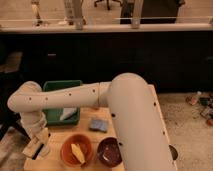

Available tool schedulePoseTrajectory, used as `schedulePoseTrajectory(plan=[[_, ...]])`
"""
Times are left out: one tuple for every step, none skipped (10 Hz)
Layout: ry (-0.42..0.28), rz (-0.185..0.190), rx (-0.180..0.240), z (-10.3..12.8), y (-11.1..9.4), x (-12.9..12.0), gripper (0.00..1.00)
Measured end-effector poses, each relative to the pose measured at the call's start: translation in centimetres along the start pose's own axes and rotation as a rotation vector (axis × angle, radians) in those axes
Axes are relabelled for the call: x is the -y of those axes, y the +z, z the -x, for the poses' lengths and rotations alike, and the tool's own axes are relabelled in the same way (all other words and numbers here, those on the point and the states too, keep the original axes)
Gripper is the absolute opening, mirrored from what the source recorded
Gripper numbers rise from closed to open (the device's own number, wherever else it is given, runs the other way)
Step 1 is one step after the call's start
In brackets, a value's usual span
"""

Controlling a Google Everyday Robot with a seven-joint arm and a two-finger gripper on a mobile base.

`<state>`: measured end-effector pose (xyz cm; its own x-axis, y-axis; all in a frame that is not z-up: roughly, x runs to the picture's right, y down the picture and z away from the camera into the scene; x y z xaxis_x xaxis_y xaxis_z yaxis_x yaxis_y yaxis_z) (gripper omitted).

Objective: Place eraser in paper cup

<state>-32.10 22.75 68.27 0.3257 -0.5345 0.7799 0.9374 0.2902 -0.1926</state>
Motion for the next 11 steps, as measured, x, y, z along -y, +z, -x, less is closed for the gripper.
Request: schedulePoseTrajectory(plan=[[0.000, 0.000, 0.000, 0.00, 0.00, 0.00, 0.36], [0.000, 0.000, 0.000, 0.00, 0.00, 0.00, 0.46], [0.000, 0.000, 0.000, 0.00, 0.00, 0.00, 0.56], [0.000, 0.000, 0.000, 0.00, 0.00, 0.00, 0.66], [0.000, 0.000, 0.000, 0.01, 0.00, 0.00, 0.76], [0.000, 0.000, 0.000, 0.00, 0.00, 0.00, 0.80], [0.000, 0.000, 0.000, 0.00, 0.00, 0.00, 0.80], [0.000, 0.000, 0.000, 0.01, 0.01, 0.00, 0.80], [0.000, 0.000, 0.000, 0.01, 0.00, 0.00, 0.80], [0.000, 0.000, 0.000, 0.01, 0.00, 0.00, 0.80], [0.000, 0.000, 0.000, 0.01, 0.01, 0.00, 0.80]])
